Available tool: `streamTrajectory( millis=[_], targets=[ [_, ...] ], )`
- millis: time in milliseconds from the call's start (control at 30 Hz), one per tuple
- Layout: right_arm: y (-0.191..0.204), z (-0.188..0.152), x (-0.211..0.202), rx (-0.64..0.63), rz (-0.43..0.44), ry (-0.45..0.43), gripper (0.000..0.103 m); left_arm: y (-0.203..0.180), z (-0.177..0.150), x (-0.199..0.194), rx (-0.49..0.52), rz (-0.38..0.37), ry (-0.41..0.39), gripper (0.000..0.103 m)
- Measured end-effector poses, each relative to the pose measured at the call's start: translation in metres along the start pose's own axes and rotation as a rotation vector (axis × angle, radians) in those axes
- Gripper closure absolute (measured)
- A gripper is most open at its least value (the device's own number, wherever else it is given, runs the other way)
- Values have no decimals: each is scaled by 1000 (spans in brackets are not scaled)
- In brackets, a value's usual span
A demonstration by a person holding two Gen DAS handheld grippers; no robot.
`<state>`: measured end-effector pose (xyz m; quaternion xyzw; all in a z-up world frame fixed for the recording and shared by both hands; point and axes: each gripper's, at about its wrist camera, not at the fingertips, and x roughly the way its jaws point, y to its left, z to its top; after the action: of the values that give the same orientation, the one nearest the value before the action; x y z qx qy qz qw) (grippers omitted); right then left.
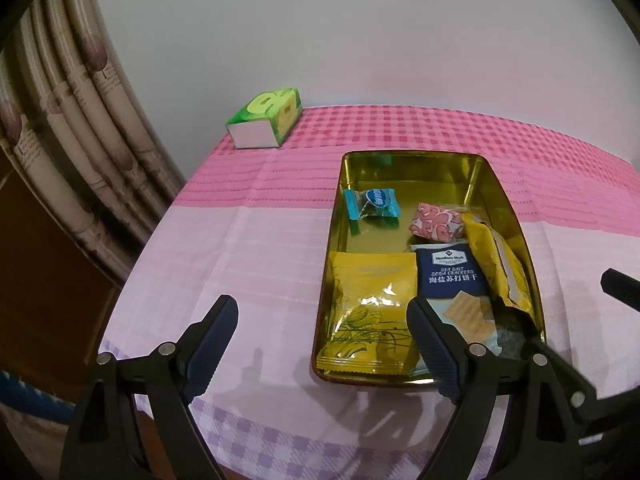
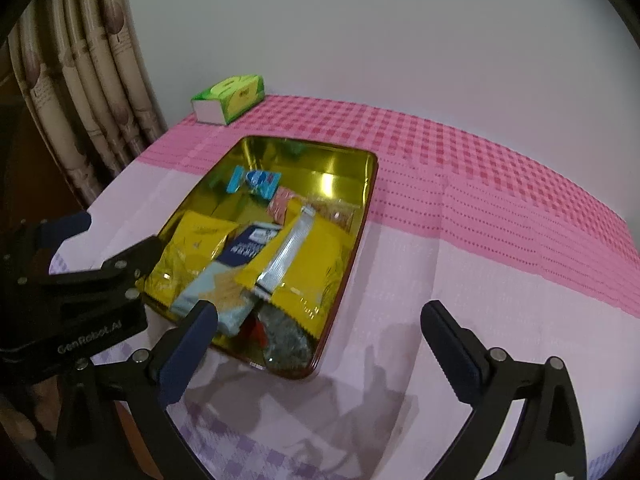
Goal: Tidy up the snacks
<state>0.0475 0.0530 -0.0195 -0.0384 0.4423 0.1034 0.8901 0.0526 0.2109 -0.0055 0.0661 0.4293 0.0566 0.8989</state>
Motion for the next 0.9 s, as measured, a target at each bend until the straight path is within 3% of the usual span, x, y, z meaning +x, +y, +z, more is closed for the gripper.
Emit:
streamTrajectory(
  millis=[900],
  targets=[
    [9,-11,7,-17,1,51,2,1,0,0,-2,0,3,16]
  ],
)
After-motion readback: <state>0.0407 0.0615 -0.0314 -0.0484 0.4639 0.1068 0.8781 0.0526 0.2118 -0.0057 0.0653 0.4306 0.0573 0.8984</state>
